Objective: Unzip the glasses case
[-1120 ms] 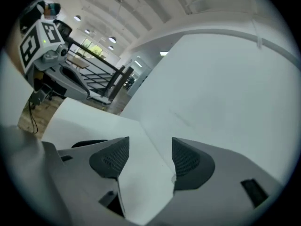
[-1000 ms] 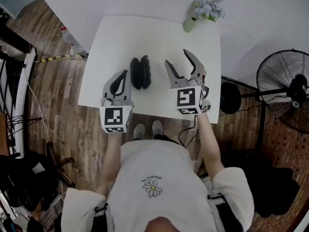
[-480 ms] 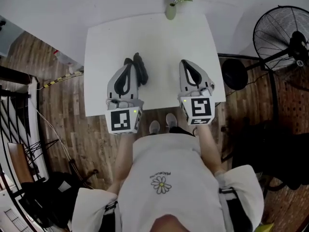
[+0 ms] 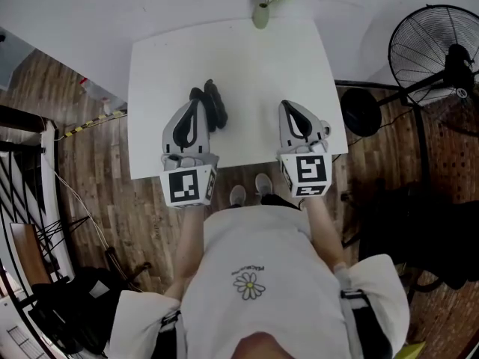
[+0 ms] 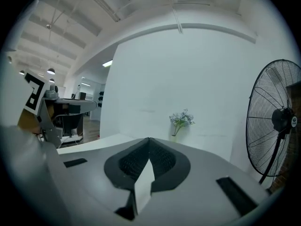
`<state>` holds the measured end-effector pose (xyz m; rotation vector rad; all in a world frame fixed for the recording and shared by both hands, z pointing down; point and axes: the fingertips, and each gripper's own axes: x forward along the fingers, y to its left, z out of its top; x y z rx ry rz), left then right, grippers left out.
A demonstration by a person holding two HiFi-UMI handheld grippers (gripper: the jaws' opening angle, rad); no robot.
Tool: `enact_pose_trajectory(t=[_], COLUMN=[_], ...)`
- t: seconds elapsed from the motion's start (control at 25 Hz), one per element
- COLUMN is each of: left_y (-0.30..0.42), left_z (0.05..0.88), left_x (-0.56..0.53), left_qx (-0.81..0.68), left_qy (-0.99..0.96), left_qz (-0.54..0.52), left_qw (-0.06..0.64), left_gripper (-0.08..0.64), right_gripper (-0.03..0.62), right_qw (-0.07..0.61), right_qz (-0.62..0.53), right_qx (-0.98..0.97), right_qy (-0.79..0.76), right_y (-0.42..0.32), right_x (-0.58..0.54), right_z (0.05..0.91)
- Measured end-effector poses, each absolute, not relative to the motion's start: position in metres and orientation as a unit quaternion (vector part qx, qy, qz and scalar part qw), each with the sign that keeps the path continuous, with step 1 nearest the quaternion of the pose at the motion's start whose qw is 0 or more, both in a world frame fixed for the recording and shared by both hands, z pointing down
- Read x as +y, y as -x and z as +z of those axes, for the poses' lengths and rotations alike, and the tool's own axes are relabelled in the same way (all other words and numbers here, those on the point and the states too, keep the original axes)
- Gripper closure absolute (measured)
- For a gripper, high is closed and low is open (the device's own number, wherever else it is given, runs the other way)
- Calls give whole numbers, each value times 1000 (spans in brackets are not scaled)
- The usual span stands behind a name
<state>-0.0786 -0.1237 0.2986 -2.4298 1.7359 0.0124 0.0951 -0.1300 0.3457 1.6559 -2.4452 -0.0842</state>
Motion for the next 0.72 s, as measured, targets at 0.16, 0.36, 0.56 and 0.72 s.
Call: enact_pose_trajectory(t=[0.16,0.36,0.56,0.72], left_y=[83,84,86,90], left_z=[296,299,300,295], left_x=[-122,-124,-125,-128], left_qx=[585,584,589,595], left_qy=[806,808,804,800], left_qz=[8,3,3,6], left_qw=[82,76,81,79], left_gripper=[548,548,548,548], right_gripper=[584,584,584,584], right_qw=[93,91,95,92], right_qz=[-32,-42,-40,-42], right_qx=[-823,-823,-822,-820], right_qy=[-559,-559,-560,-564], right_y=[-98,-99,-101,-103], right_x=[-131,-132,-136,-139], right_z=[344,340,339,337])
